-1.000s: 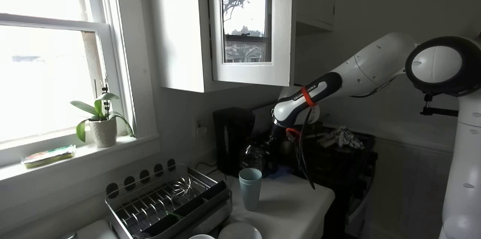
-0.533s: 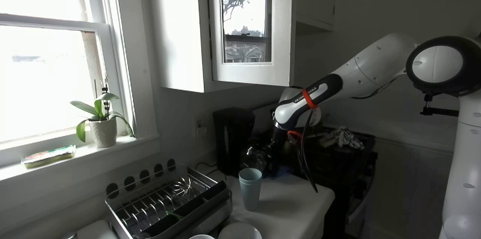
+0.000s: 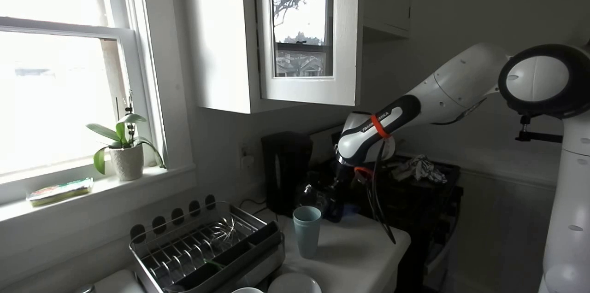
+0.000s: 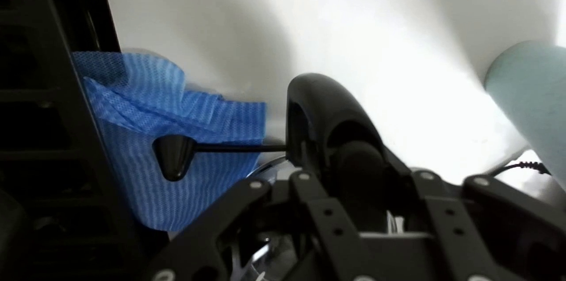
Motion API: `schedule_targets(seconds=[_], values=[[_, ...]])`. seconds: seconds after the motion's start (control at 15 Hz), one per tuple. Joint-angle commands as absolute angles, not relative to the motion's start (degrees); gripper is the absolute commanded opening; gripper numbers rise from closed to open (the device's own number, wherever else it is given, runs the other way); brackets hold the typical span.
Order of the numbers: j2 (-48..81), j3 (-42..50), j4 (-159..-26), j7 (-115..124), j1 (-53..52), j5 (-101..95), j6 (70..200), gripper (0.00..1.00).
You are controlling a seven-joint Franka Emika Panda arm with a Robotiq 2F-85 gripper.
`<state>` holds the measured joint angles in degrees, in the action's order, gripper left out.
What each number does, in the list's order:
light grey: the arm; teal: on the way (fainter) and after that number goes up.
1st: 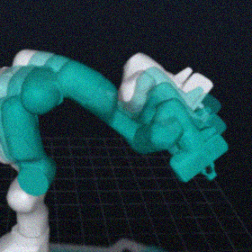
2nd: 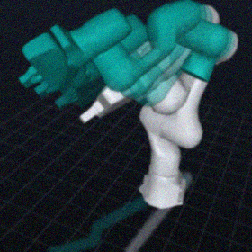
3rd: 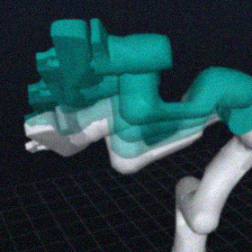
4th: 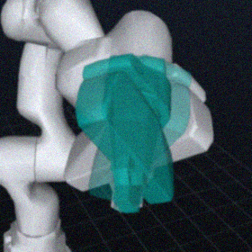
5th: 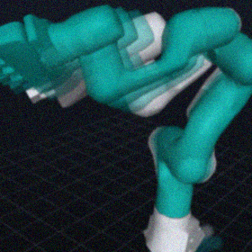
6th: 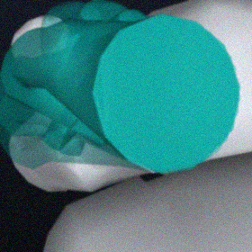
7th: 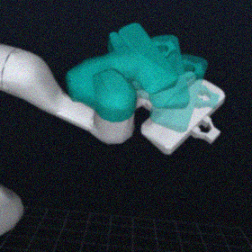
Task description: Put the coffee pot on the counter
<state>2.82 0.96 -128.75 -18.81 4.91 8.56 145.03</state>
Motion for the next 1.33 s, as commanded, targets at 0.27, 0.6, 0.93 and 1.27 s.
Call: schedule_targets(seconds=[0.27, 0.6, 0.93, 1.27], values=[[1.72, 1.65, -128.7, -19.62, 4.7, 9.31, 143.73, 0.08], [1.7, 2.04, -128.14, -19.16, 4.81, 8.77, 140.45, 0.08], [1.85, 2.14, -128.47, -18.2, 4.6, 8.18, 140.25, 0.08], [1.23, 2.02, -129.37, -18.29, 4.46, 8.39, 139.41, 0.08]])
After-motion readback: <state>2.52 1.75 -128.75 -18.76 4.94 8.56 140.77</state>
